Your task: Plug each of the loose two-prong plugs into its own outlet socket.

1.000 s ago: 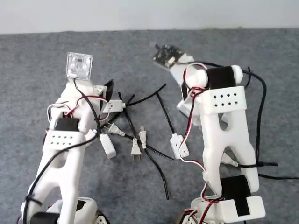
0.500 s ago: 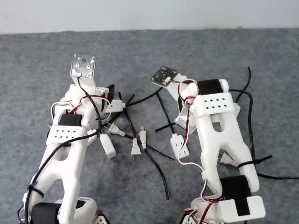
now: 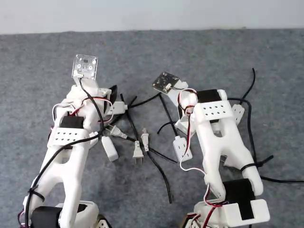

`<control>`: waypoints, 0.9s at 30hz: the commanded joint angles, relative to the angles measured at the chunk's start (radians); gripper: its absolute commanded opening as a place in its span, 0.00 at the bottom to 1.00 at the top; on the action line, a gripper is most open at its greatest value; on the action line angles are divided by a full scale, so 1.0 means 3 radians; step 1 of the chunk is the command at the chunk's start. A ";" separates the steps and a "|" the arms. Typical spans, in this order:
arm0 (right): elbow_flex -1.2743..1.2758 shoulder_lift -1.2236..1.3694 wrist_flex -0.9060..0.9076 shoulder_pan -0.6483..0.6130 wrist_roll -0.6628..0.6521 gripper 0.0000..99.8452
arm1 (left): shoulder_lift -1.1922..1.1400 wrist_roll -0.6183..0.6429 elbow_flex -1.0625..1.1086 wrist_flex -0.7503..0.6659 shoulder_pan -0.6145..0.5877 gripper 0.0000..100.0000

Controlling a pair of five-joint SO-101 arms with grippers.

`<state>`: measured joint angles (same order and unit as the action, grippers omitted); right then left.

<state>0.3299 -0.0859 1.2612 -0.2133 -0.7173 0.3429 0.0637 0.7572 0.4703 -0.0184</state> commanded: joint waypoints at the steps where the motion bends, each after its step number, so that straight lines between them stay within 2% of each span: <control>1: -0.0041 -0.0079 -0.0049 0.0054 -0.0276 0.01 | 0.0015 -0.0061 -0.0064 -0.0107 0.0015 0.23; 4: -0.0036 -0.0074 -0.0028 0.0059 -0.0302 0.04 | 0.0015 -0.0061 -0.0064 -0.0107 0.0015 0.23; 10: -0.0066 -0.0074 -0.0049 0.0059 -0.0210 0.25 | 0.0015 -0.0061 -0.0064 -0.0107 0.0015 0.23; 13: -0.0164 -0.0084 -0.0023 0.0064 -0.0210 0.32 | 0.0010 -0.0061 -0.0064 -0.0107 0.0015 0.23; 21: -0.0527 -0.0008 0.0294 0.0586 -0.0215 0.30 | 0.0010 -0.0061 -0.0059 -0.0107 0.0015 0.23; 27: -0.0527 0.0115 0.0760 0.1056 -0.0685 0.30 | 0.0010 -0.0061 -0.0059 -0.0107 0.0015 0.23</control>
<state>0.2317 -0.0430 1.4177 0.0445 -0.8508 0.3429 0.0637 0.7572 0.4703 -0.0184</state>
